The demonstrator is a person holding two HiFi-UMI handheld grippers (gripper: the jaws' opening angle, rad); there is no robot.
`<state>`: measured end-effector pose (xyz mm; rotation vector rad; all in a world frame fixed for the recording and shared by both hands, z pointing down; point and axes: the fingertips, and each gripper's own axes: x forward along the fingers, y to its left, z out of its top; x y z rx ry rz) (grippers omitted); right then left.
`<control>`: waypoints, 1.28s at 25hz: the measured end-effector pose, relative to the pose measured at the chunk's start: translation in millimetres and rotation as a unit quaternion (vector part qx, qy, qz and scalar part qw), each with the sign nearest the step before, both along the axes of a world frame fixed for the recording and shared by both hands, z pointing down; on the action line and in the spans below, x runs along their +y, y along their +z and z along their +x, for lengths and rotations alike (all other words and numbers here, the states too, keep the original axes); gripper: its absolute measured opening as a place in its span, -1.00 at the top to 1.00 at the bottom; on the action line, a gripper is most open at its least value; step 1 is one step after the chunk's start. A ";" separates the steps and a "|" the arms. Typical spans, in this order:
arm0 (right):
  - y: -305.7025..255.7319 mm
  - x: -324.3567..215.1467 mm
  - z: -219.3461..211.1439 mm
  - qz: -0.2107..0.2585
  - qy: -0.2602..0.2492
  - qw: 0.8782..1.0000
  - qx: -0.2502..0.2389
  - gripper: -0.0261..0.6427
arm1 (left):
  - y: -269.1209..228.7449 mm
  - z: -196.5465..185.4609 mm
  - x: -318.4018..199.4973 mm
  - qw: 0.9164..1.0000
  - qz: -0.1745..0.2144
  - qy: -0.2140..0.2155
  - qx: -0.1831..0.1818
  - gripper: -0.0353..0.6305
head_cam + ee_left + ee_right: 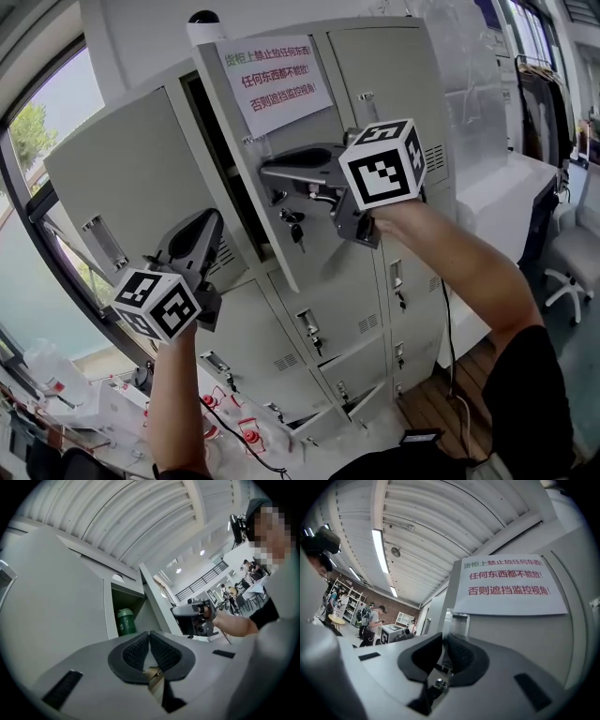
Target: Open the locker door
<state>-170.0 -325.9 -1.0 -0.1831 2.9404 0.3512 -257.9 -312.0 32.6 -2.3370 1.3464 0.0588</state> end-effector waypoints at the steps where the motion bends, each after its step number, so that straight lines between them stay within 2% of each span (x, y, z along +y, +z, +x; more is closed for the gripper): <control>1: 0.1 2.0 4.4 0.000 -0.004 1.000 0.002 0.78 | 0.7 3.2 1.0 1.000 0.000 -0.002 0.001 0.82; 20: 1.0 25.9 91.5 -0.009 -0.080 0.997 0.002 0.79 | 5.4 75.2 8.3 1.000 -0.005 -0.014 -0.001 0.82; 32: 1.9 25.9 133.9 -0.014 -0.161 0.987 0.010 0.79 | 5.3 91.5 4.9 1.000 -0.003 -0.015 -0.002 0.82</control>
